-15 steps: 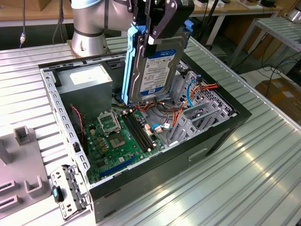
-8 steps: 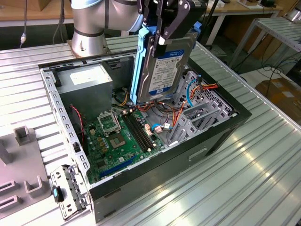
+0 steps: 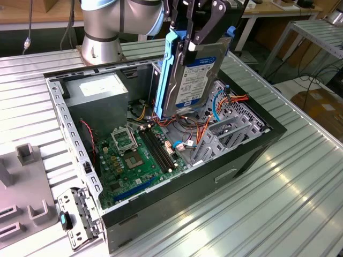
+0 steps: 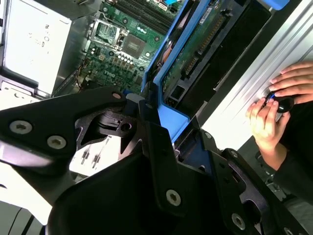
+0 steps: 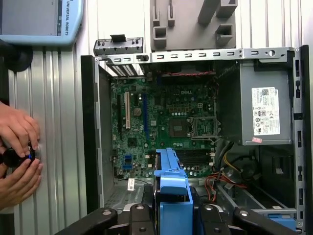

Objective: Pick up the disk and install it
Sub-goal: 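Insert the disk into the insertion slot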

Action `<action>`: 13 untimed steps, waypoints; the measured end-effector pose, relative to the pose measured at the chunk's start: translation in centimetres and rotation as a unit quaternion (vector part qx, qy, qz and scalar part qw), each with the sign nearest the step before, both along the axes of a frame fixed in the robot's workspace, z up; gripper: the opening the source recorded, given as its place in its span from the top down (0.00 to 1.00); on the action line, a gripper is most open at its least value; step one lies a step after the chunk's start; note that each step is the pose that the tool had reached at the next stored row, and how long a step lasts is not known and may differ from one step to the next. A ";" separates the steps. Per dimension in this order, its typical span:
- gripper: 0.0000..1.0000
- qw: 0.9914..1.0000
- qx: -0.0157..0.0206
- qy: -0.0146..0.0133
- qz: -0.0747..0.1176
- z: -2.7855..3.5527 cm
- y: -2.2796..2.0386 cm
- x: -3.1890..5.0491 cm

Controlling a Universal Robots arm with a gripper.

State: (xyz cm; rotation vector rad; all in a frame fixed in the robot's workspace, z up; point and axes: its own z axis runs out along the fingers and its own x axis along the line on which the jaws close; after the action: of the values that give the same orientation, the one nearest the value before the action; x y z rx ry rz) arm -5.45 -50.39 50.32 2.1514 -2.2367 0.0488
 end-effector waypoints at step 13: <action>0.63 1.000 -0.003 0.000 0.000 -0.11 -0.86 0.35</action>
State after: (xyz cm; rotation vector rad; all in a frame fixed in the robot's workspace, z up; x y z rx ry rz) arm -5.10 -51.25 50.20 2.1485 -2.2344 0.0546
